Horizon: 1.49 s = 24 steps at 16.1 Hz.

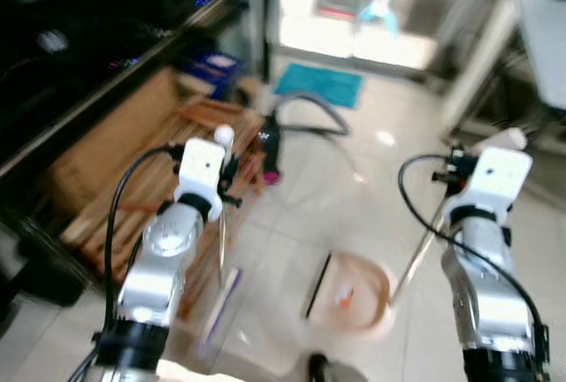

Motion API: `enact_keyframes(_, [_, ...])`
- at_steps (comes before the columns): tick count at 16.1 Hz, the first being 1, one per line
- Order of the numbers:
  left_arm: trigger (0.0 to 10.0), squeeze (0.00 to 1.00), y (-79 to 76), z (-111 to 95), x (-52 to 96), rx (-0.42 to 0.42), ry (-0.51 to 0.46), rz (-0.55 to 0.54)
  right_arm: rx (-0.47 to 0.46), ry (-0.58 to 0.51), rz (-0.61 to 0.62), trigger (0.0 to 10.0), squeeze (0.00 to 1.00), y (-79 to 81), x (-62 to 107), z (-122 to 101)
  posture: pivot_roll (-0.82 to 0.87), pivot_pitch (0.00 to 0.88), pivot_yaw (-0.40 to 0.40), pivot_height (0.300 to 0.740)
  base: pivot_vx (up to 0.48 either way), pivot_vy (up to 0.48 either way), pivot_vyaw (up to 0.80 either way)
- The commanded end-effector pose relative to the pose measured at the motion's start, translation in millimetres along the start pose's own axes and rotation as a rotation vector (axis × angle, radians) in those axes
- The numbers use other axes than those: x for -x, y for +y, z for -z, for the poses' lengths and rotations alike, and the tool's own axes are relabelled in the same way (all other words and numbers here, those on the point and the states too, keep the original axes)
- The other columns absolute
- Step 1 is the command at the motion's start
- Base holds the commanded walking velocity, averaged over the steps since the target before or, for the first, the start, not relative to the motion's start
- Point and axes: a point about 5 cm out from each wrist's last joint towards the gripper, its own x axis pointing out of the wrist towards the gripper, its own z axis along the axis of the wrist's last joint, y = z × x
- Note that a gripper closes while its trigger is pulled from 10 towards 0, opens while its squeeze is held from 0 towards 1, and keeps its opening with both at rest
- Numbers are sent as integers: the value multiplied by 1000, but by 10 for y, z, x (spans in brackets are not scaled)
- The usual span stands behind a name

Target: Sweep floor

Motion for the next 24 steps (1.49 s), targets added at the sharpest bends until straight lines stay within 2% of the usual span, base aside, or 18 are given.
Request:
enact_keyframes(1, [10000,0,42,-54,-6,-6,-20,-5,-48,3,11,10000,0,-4,-15,-24,-4,20,32,740,0,0,-800])
enact_keyframes(2, [10000,0,46,-53,-10,-13,-17,-1,-63,6,8,10000,0,3,-19,-23,1,18,34,740,0,0,-800])
enact_keyframes(3, [10000,0,53,-63,-10,15,2,5,-75,-7,-23,10000,0,41,-29,-54,3,15,36,740,0,0,-800])
enact_keyframes(4, [10000,0,66,-79,-12,87,4,3,-72,-12,-38,10000,0,68,-32,-68,2,14,37,740,0,0,-800])
enact_keyframes(5, [10000,0,81,-93,-21,87,-7,-3,-60,-12,-42,10000,0,82,-31,-60,2,11,35,740,0,0,-800])
enact_keyframes(7, [10000,0,136,-96,-73,-31,-22,-69,-54,5,-43,10000,0,86,-4,-24,-5,7,39,740,0,0,-800])
enact_keyframes(8, [10000,0,139,-95,-78,-41,-25,-76,-56,11,-42,10000,0,83,2,-14,-6,6,39,740,0,0,-800])
enact_keyframes(9, [10000,0,114,-102,-85,-10,-27,-61,-63,39,-21,10000,0,40,16,43,-8,0,38,740,0,0,-800])
enact_keyframes(14, [10000,0,103,-108,-101,-55,-36,-73,-41,39,-13,10000,0,13,36,72,-9,0,40,740,0,0,-800])
enact_keyframes(17, [10000,0,116,-89,-96,-42,-37,-74,-37,49,0,10000,0,-2,64,107,-14,0,38,740,0,0,-800])
enact_keyframes(24, [10000,0,168,-58,-47,-39,-71,-126,-15,22,-6,10000,0,-23,0,13,-18,0,18,740,0,0,-800])
